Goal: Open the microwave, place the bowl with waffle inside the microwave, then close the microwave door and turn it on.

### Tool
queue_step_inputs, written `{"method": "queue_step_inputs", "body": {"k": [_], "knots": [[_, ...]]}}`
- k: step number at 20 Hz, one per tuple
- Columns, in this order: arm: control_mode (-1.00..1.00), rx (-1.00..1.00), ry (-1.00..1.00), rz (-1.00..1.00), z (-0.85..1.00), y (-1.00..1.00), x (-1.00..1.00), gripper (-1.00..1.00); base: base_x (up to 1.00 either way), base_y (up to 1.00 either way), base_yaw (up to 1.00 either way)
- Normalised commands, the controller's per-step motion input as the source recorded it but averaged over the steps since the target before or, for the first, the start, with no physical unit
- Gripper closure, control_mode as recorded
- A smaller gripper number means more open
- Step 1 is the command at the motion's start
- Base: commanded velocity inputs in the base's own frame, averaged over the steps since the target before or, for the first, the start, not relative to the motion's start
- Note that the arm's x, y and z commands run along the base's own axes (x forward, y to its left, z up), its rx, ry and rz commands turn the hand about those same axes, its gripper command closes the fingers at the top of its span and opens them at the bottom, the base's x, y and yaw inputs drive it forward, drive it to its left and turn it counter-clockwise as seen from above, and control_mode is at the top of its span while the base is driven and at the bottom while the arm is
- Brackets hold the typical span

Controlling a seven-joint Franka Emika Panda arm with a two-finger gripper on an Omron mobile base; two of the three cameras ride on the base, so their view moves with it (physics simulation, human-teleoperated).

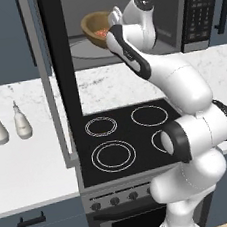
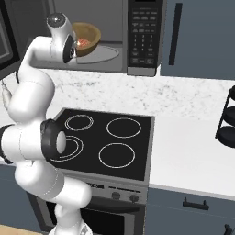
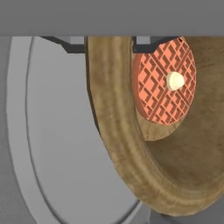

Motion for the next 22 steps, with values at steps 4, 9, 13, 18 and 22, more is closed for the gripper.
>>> {"method": "queue_step_inputs", "body": {"k": [4,9,13,18,22], "knots": [[-1.00,0.00,0.00,0.00,0.00,0.00,0.00,1.00,0.00,0.00,0.00],[-1.00,0.00,0.00,0.00,0.00,0.00,0.00,-1.00,0.00,0.00,0.00],[-1.00,0.00,0.00,0.00,0.00,0.00,0.00,-1.00,0.00,0.00,0.00],[-1.00,0.00,-0.07,0.01,0.03,-0.15,-0.18,-1.00,0.00,0.00,0.00],[-1.00,0.00,-0.25,0.07,0.18,-0.35,-0.97,-1.00,0.00,0.00,0.00]]}}
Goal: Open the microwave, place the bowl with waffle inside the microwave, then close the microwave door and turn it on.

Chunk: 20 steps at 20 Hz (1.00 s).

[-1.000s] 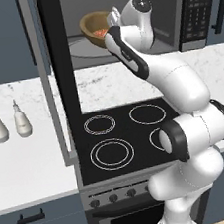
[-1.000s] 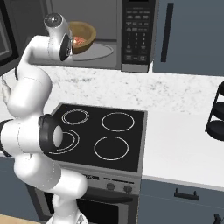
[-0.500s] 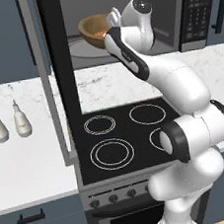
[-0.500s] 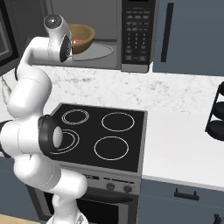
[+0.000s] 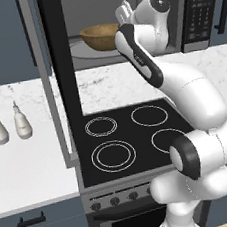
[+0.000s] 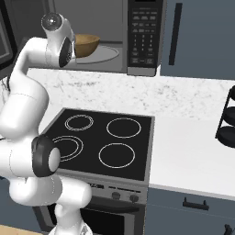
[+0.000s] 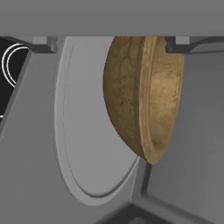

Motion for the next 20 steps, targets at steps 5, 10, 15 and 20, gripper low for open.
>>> {"method": "queue_step_inputs", "body": {"k": [5,10,15,20], "knots": [[-1.00,-0.01,-0.14,0.06,-0.02,-0.10,-1.00,-1.00,0.00,0.00,0.00],[-1.00,-0.10,-0.15,0.08,-0.29,0.01,-1.00,-1.00,0.00,0.00,0.00],[-1.00,-0.20,-0.11,0.01,-0.41,0.25,-0.90,-1.00,0.00,0.00,0.00],[-1.00,-0.15,-0.08,0.00,-0.63,0.50,-0.26,-1.00,0.00,0.00,0.00]]}}
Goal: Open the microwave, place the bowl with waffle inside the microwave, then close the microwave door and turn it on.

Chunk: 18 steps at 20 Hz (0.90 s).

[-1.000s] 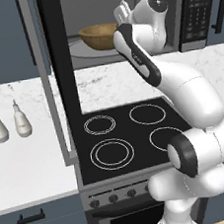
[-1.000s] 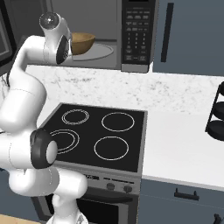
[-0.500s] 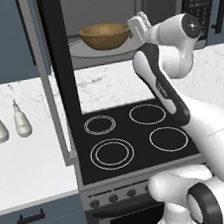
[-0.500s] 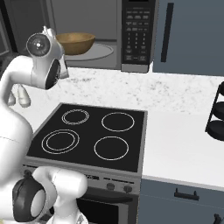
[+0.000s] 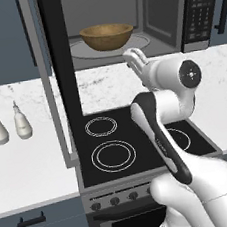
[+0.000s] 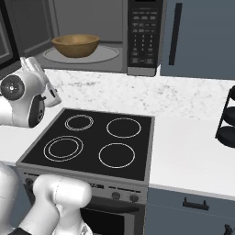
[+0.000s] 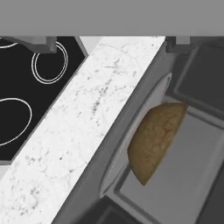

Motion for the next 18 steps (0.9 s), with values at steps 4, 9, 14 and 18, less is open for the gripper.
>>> {"method": "queue_step_inputs", "body": {"k": [4,9,14,18], "knots": [[-1.00,-0.15,-0.13,0.00,-0.69,0.54,-0.02,-1.00,0.00,0.00,0.00],[-1.00,-0.21,-0.11,0.00,-0.54,0.62,-0.06,-1.00,0.00,0.00,0.00],[-1.00,-0.15,0.00,0.00,-0.26,0.78,-0.20,-1.00,0.00,0.00,0.00],[-1.00,-0.12,0.00,0.00,-0.05,0.82,-0.19,-1.00,0.00,0.00,0.00]]}}
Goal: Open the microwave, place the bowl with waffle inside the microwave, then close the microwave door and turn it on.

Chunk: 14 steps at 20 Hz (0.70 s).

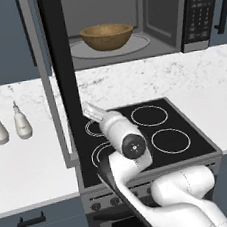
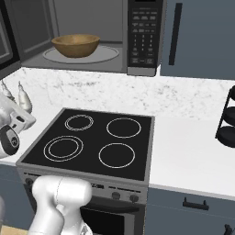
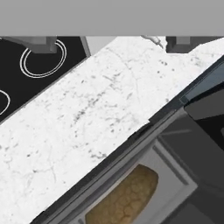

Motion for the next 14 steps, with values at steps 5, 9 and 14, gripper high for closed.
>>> {"method": "queue_step_inputs", "body": {"k": [5,9,14], "knots": [[-1.00,-0.15,0.00,0.00,-0.09,0.82,-0.06,-1.00,0.00,0.00,0.00],[-1.00,-0.15,-0.06,0.00,-0.22,0.65,0.00,-1.00,0.00,0.00,0.00],[-1.00,-0.11,-0.12,0.00,-0.07,0.56,-0.19,-1.00,0.00,0.00,0.00]]}}
